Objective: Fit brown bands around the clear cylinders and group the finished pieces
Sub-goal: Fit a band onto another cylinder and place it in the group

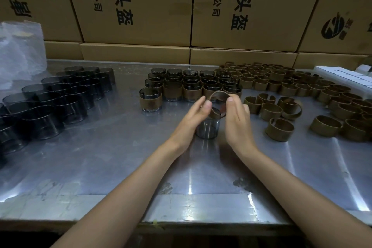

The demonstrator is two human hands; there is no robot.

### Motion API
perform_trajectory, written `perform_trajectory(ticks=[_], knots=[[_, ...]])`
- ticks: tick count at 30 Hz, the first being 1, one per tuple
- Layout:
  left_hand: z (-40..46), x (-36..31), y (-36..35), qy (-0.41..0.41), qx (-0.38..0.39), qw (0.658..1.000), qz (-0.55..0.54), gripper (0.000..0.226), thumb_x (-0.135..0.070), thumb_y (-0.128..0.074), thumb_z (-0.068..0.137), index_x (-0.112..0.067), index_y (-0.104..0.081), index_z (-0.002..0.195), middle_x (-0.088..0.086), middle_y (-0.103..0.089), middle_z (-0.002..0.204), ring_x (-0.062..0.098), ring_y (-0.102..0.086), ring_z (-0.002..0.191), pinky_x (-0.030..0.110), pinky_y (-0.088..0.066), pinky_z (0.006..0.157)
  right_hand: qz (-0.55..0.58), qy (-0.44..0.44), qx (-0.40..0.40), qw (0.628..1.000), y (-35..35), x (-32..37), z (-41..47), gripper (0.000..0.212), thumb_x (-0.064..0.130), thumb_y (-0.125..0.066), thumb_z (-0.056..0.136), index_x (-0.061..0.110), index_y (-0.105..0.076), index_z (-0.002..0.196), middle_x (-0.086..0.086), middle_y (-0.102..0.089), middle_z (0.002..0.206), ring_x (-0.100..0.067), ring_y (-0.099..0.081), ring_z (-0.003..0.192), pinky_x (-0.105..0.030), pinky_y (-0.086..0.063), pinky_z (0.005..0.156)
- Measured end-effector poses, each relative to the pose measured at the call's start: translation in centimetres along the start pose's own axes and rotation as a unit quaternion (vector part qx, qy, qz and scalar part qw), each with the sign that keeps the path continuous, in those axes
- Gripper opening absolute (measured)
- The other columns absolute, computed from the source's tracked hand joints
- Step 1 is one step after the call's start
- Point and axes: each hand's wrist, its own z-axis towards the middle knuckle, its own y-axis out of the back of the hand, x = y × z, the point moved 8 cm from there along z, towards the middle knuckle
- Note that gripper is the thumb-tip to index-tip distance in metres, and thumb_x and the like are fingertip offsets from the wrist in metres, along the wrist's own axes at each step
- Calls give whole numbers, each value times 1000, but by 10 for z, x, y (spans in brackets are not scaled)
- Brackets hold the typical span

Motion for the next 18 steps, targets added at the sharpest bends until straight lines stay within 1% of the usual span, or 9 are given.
perform_trajectory(ticks=[2,3,6,8,9,11,12,14,18], knots=[[0,6,-1,8,-5,998,70,78,-70,-41,85,-29,-27,150,-12,-28,155,0,-23,140,25,-18,115,-18,8,8,1000,-4,0,0,33,22,-20,104,21,-53,103,11,-53,95,-15,-42,103,2,-22,78],[1,8,1,7,-9,997,78,74,-67,-36,87,-29,-27,150,-12,-29,155,1,-23,141,26,-18,116,-22,8,13,1000,-6,-1,0,33,21,-20,104,21,-54,103,7,-53,98,-16,-43,104,-1,-22,81],[2,11,2,8,-9,998,65,50,-46,-29,101,-27,-33,147,-11,-39,148,4,-33,137,30,-24,116,52,-19,42,998,-14,-6,-1,32,26,-23,104,26,-55,106,14,-58,97,-8,-52,102,-22,-37,89],[2,13,4,13,-17,998,62,44,-38,-28,104,-27,-36,145,-9,-43,145,5,-36,135,29,-27,115,98,-57,71,991,-20,-12,-2,33,33,-24,104,28,-56,110,17,-62,96,1,-55,99,-29,-43,90],[3,15,5,19,-21,998,63,45,-38,-28,104,-26,-36,146,-8,-42,146,6,-35,136,32,-25,116,110,-78,85,987,-23,-17,-2,35,37,-24,104,27,-56,115,16,-63,102,-1,-55,103,-34,-43,96],[4,19,8,33,-23,997,72,50,-42,-29,102,-23,-32,149,-6,-37,152,8,-29,141,38,-21,119,103,-115,108,982,-27,-29,-1,47,48,-22,101,25,-51,130,7,-59,124,-9,-50,121,-42,-35,109],[5,20,9,38,-23,996,75,52,-44,-30,102,-23,-31,149,-5,-35,153,8,-27,142,39,-19,120,90,-128,120,980,-30,-33,0,55,55,-20,99,25,-47,136,4,-55,134,-12,-46,128,-43,-31,112],[5,19,10,40,-22,996,77,56,-49,-31,100,-22,-32,149,-4,-35,154,9,-26,143,40,-18,120,68,-139,142,978,-34,-36,0,73,69,-15,90,25,-42,141,2,-49,141,-14,-41,133,-43,-27,114],[4,15,11,11,-23,991,132,65,-63,-21,95,-29,-35,147,-8,-37,152,4,-28,141,33,-18,120,53,-146,182,971,-36,-31,-4,100,89,-12,70,23,-36,141,11,-39,136,-3,-36,123,-28,-24,102]])
